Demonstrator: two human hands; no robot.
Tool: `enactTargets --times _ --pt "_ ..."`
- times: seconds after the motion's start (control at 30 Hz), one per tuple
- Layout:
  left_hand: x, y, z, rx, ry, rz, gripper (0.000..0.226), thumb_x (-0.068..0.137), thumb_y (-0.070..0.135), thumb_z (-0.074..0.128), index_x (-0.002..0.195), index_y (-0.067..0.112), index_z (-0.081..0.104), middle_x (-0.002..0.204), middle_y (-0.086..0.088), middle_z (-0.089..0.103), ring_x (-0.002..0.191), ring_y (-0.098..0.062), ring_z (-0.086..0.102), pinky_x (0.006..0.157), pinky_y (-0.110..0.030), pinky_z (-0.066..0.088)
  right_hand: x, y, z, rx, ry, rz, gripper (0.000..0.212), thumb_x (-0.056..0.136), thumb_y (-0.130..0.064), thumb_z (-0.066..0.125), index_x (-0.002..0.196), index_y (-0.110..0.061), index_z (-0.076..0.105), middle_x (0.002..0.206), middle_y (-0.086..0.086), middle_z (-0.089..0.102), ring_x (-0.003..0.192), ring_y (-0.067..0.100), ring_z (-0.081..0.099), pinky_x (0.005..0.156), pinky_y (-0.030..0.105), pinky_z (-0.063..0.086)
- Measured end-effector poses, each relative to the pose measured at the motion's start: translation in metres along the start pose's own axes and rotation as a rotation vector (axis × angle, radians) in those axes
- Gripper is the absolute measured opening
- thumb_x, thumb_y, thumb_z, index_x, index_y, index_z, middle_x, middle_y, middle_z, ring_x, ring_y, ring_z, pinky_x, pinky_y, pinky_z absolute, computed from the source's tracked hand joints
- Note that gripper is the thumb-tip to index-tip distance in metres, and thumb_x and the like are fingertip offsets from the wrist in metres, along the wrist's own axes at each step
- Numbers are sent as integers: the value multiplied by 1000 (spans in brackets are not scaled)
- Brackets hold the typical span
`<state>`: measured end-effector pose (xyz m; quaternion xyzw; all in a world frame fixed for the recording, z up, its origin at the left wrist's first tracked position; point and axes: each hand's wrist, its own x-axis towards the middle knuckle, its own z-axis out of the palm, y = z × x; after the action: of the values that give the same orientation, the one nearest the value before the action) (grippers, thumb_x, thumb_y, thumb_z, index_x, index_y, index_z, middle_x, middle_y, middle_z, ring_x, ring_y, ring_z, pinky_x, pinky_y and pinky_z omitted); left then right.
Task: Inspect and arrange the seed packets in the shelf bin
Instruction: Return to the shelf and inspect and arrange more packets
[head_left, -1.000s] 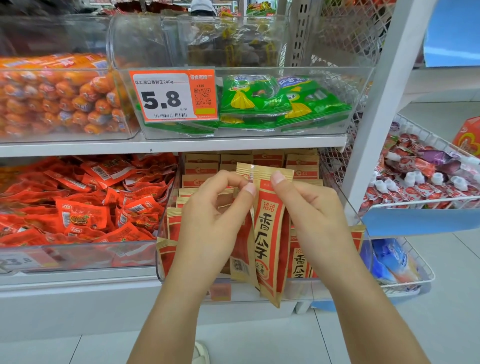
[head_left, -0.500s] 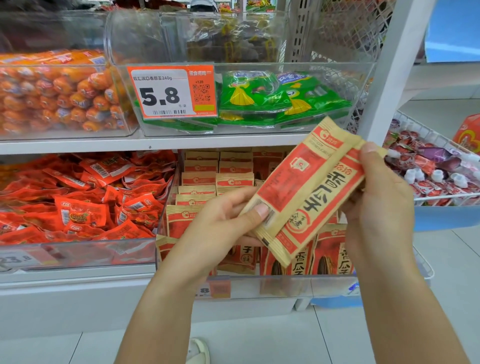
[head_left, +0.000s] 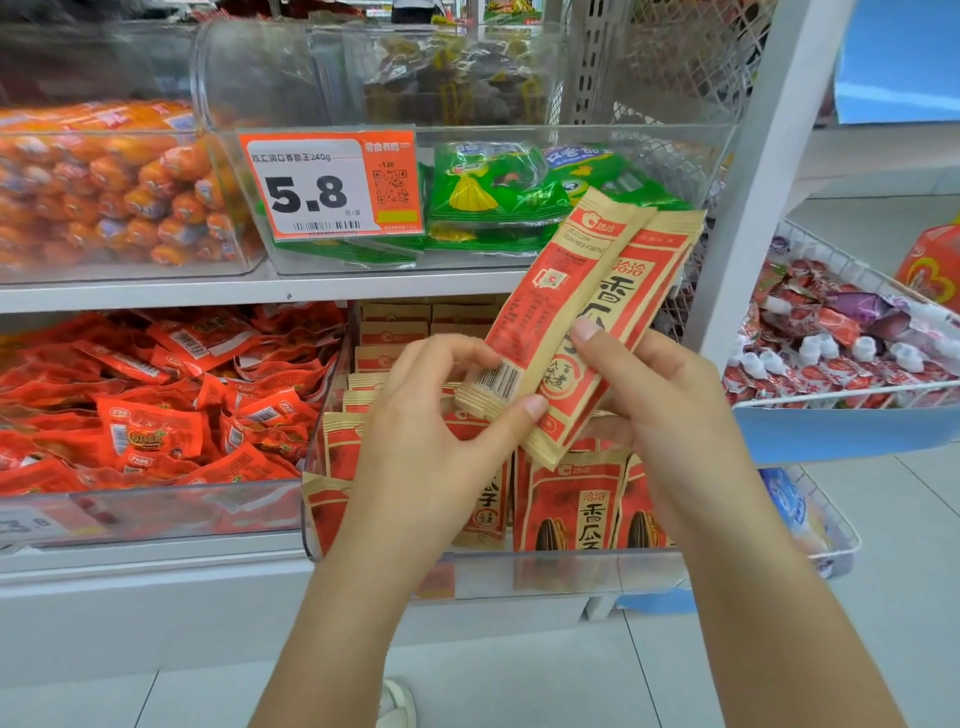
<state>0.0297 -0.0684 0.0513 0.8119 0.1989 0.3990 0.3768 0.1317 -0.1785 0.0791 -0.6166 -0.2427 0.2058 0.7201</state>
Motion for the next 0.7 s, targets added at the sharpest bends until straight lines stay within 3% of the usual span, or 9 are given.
enactTargets --times 0.07,0.13,0.2,0.33,0.47,0.57,0.7 --pt "1 -5 1 106 32 124 21 85 42 68 95 26 61 107 16 58 101 1 56 86 -21 50 0 0 1 30 14 14 13 91 -28 64 92 -18 73 86 4 77 75 17 73 57 24 56" --pt "0 -8 3 199 37 234 23 91 40 57 97 18 61 112 9 58 98 1 54 85 -10 43 0 0 2 45 32 14 14 91 -27 64 92 -17 73 87 5 77 76 18 73 57 24 56" --pt "-2 -9 7 270 23 266 26 96 36 46 98 13 59 115 4 57 96 -2 51 81 -9 38 0 1 3 30 38 2 14 91 -27 64 91 -17 74 87 6 77 77 20 73 58 26 57" --pt "-2 -13 16 306 38 245 30 100 30 36 93 8 56 120 -4 55 94 -8 48 74 -18 35 -1 2 2 15 24 -7 13 90 -25 65 94 -16 74 84 4 77 74 18 74 60 27 59" --pt "0 -19 16 223 50 172 22 98 23 40 86 10 53 111 5 50 87 7 41 77 -6 33 -1 4 3 -29 3 -31 10 89 -25 67 88 -18 74 79 1 77 71 15 73 56 23 56" --pt "1 -20 13 177 10 129 16 95 20 43 85 13 54 109 7 51 98 19 42 81 2 29 -1 5 5 -70 14 -68 10 89 -27 67 84 -22 75 77 -2 76 72 15 73 58 28 59" --pt "2 -22 13 170 -16 125 16 95 19 43 85 15 54 108 7 53 100 20 42 81 4 27 -1 5 4 -104 4 -91 11 90 -29 66 86 -23 75 77 -4 76 73 14 73 58 28 60"
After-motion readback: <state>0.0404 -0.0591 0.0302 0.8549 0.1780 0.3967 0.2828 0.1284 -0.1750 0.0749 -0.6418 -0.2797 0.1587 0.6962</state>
